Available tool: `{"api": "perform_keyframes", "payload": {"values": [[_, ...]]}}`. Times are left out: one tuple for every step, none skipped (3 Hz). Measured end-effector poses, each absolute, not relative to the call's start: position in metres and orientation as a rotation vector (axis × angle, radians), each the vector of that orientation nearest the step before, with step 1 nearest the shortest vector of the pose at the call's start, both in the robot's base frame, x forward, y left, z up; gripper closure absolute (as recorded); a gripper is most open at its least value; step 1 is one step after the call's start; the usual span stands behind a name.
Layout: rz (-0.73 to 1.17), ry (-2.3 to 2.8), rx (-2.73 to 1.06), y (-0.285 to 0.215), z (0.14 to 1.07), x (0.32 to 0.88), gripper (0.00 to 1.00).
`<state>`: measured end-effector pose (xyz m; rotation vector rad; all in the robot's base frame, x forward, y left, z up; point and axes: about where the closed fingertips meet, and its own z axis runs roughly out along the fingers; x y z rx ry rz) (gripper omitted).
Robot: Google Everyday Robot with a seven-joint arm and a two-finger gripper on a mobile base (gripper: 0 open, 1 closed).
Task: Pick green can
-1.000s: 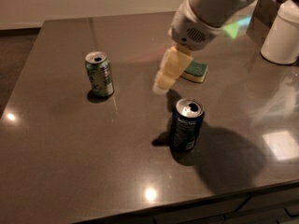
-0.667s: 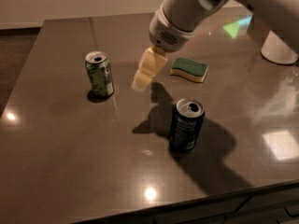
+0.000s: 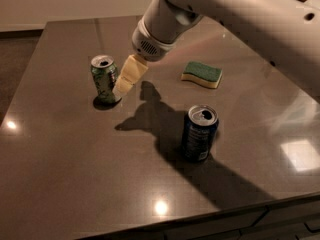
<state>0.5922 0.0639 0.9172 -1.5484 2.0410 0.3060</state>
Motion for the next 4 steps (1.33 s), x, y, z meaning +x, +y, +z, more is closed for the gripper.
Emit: {"api": "perform_keyframes", "payload": {"values": [[0.342, 2.006, -1.556, 0.089, 0.915, 0.592, 0.0], [0.375, 1.978, -1.576, 0.11, 0.913, 0.591, 0.0], [0.398, 1.958, -1.609, 0.128, 0.911, 0.59, 0.19], [0.407, 1.942, -1.636, 0.138, 0.911, 0.591, 0.42]]}}
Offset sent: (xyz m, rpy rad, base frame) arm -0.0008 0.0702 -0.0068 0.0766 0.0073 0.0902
